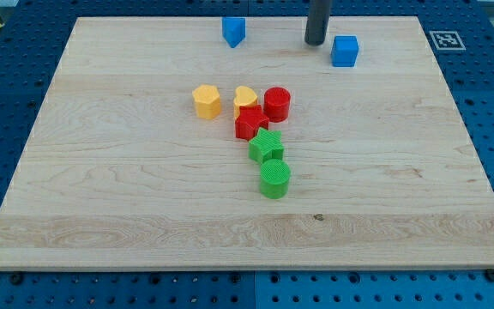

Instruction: Move the blue cube right to the red circle

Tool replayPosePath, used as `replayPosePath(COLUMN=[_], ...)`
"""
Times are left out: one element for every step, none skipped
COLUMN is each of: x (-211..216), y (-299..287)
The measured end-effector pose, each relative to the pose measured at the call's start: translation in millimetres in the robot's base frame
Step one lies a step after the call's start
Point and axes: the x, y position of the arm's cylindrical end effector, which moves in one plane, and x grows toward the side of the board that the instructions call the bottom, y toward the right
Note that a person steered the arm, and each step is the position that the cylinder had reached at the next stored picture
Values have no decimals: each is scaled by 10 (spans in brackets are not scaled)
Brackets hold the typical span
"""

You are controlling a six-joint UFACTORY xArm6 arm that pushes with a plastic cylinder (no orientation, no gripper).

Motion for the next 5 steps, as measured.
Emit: replayPosePath(x=[-153, 28, 239, 386, 399], y=[127, 353, 277, 300, 464])
